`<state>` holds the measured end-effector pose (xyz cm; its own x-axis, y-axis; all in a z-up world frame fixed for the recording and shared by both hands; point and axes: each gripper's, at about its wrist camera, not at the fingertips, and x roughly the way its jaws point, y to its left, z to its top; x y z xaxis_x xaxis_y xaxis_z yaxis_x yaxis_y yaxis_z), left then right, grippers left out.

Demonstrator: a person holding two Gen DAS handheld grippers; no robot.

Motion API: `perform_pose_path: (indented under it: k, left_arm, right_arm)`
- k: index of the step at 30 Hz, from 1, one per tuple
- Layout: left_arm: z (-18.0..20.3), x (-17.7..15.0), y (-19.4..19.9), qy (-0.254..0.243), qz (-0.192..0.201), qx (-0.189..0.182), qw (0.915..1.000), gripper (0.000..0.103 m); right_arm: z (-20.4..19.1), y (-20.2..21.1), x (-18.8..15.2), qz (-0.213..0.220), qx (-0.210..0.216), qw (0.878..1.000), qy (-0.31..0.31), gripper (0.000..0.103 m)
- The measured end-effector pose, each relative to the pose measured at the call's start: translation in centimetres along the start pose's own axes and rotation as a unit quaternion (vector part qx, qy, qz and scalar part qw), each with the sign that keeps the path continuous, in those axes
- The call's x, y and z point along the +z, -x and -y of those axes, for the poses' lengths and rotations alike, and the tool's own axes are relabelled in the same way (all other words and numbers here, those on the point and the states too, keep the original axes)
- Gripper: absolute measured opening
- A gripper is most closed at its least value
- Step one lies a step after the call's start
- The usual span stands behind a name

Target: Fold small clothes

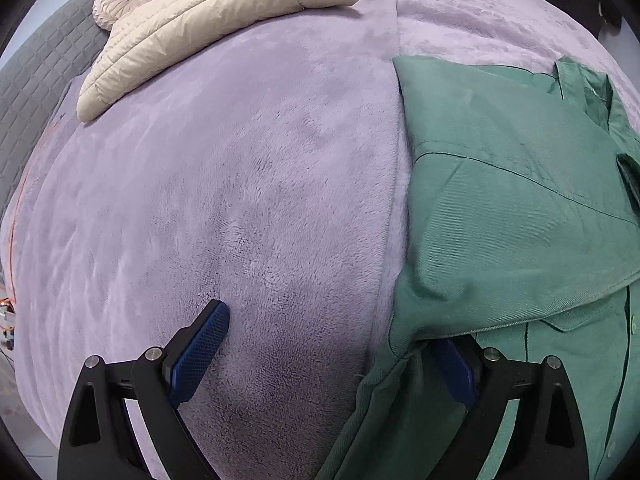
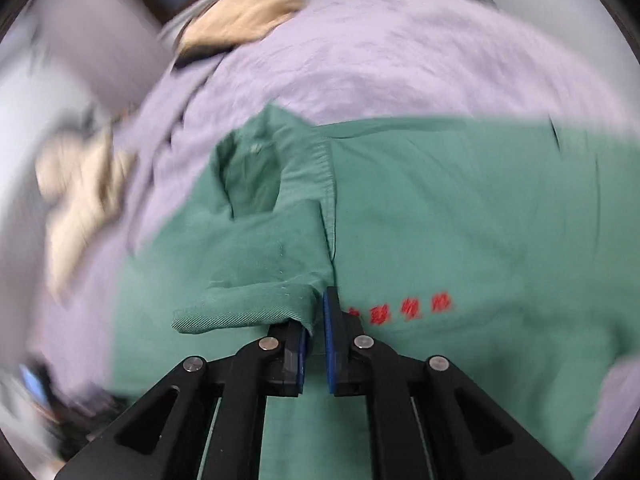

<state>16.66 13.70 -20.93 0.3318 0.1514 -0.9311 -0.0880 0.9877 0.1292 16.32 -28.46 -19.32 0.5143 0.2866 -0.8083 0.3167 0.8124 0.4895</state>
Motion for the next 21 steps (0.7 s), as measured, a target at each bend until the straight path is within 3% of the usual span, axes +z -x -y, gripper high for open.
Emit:
perform_pose_path:
  k: [2, 4, 7, 9, 11, 13, 14, 15, 16, 19, 20, 21]
  left_arm:
    - [-0.2, 0.1, -0.2, 0.003, -0.002, -0.003, 1.0000, 0.096]
    - [-0.3, 0.1, -0.4, 0.000, -0.001, -0.001, 1.0000, 0.096]
    - [-0.6, 0.1, -0.7, 0.002, -0.001, -0.002, 1.0000, 0.096]
    - [-0.9, 0.2, -0.8, 0.005, -0.002, -0.004, 1.0000, 0.096]
    - [-1.1, 0.4, -0.8, 0.007, -0.005, -0.005, 1.0000, 0.096]
    - [-1.2, 0.4, -0.4, 0.005, -0.010, -0.002, 0.9999, 0.096]
    - [-1.4, 0.3, -0.1, 0.002, -0.011, -0.004, 0.9999, 0.096]
    - [-1.4, 0.2, 0.4, -0.002, -0.011, -0.008, 0.9999, 0.096]
    - [-1.6, 0.1, 0.9, -0.007, -0.011, -0.010, 0.9999, 0.096]
    - [-2.4, -0.2, 2.6, -0.013, -0.005, -0.011, 0.9998, 0.096]
    - [-2.7, -0.1, 3.2, -0.011, 0.000, -0.014, 0.9998, 0.096]
    - [-3.0, 0.1, 3.7, -0.007, 0.007, -0.016, 0.9998, 0.096]
  right_arm:
    - [4.0, -0.3, -1.2, -0.004, 0.074, 0.986, -0.152, 0.008]
    - [7.8, -1.5, -3.7, -0.009, 0.129, 0.947, -0.293, 0.008]
    - [11.5, -1.9, -7.1, 0.005, 0.165, 0.894, -0.417, 0.009]
    - [12.5, -1.0, -7.8, 0.031, 0.172, 0.877, -0.447, 0.012]
    - [12.8, -0.2, -7.6, 0.037, 0.170, 0.877, -0.448, 0.013]
    - [12.6, 0.4, -6.8, 0.027, 0.170, 0.888, -0.426, 0.017]
    - [12.4, 0.7, -6.4, 0.020, 0.168, 0.894, -0.415, 0.030]
    - [12.0, 0.8, -5.8, 0.013, 0.167, 0.902, -0.399, 0.052]
    - [11.6, 0.8, -5.3, 0.009, 0.164, 0.907, -0.388, 0.060]
    - [9.9, -0.1, -3.7, -0.011, 0.147, 0.927, -0.345, 0.059]
    - [9.4, -0.7, -2.9, -0.019, 0.136, 0.934, -0.329, 0.050]
    - [8.8, -1.2, -2.0, -0.026, 0.126, 0.941, -0.315, 0.026]
